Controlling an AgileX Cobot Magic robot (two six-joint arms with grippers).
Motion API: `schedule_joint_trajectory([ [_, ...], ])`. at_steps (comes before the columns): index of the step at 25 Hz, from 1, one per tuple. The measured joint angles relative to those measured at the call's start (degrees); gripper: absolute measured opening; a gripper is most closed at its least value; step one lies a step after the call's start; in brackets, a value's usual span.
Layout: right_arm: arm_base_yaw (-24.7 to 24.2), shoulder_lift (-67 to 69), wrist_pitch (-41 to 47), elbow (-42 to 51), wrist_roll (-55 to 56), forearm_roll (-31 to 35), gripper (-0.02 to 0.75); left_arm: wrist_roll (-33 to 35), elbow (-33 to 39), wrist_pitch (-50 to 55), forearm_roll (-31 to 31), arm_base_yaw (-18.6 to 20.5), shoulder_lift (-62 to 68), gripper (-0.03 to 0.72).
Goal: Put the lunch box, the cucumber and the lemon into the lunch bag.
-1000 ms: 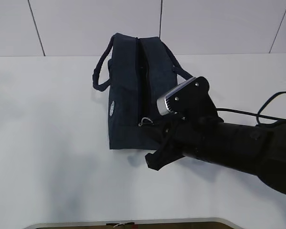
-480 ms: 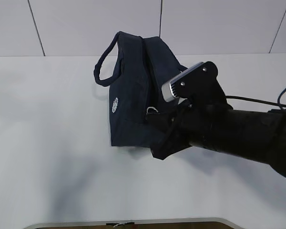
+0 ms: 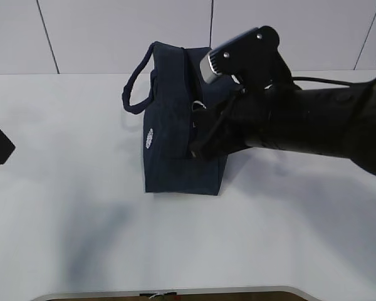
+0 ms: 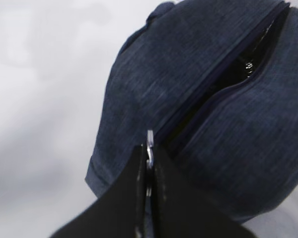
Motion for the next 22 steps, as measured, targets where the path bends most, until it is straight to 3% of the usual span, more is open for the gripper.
schedule_joint_trajectory([
  [10,0.0,-0.1,17.5,-12.2,0.0,-0.1,0.005,7.2,9.4,-14.6,-5.4,0.0,0.9,0.245],
  [14,0.0,-0.1,22.4,-15.9,0.0,0.6,0.005,13.4,12.7,-20.6,-9.8,-0.3,0.9,0.244],
  [22,0.0,0.5,24.6,-17.6,0.0,3.5,0.005,19.5,13.5,-31.3,-12.8,-7.4,6.1,0.244],
])
